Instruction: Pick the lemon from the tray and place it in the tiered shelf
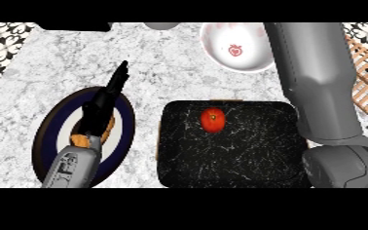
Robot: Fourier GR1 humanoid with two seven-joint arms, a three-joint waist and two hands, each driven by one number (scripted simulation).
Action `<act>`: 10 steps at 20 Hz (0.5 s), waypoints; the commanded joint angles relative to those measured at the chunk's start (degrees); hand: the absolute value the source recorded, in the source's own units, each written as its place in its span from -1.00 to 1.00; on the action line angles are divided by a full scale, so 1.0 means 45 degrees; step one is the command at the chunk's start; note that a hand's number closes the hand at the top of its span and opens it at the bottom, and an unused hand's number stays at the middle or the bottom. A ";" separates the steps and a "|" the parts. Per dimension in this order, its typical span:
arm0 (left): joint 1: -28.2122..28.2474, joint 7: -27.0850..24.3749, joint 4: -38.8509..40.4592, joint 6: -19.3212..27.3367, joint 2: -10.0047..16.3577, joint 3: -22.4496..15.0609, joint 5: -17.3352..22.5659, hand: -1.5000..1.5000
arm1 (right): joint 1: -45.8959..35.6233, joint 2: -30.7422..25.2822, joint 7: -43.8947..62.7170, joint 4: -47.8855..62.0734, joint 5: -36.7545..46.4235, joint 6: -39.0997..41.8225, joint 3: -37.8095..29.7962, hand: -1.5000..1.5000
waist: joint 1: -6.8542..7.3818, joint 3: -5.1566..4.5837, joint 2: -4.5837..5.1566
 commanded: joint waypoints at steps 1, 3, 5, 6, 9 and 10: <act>0.0026 -0.0011 0.0116 0.0072 0.0027 0.0137 -0.0015 0.00 | -0.0615 -0.0368 0.2745 0.0432 0.0709 0.0093 -0.0667 1.00 | -0.0080 0.0008 0.0011; -0.0012 0.0176 -0.0263 -0.0319 0.0299 0.0348 0.0345 0.00 | -0.0885 -0.1028 0.2347 0.0847 0.0990 -0.0162 -0.1051 1.00 | 0.0068 0.0010 0.0054; 0.0457 0.0172 -0.0578 -0.0363 0.0456 0.0256 0.0231 0.00 | -0.1105 -0.1056 0.2504 0.0784 0.1540 0.0294 -0.1118 1.00 | 0.0069 0.0010 -0.0009; -0.0008 0.0314 -0.0322 0.0196 -0.0159 0.0003 -0.0071 0.00 | -0.1183 -0.1179 0.2217 0.1036 0.1545 0.0162 -0.1258 1.00 | -0.0050 0.0013 0.0024; 0.0612 -0.0080 -0.0378 -0.0142 0.0240 0.0270 0.0141 0.00 | -0.0679 -0.0922 0.2268 0.0746 0.2075 0.0237 -0.1291 1.00 | -0.0154 0.0015 -0.0053; 0.0215 0.0320 -0.0496 -0.0080 0.0111 0.0160 0.0081 0.00 | -0.1362 -0.1665 0.1681 0.1287 0.1938 0.0342 -0.1678 1.00 | -0.0058 0.0016 0.0004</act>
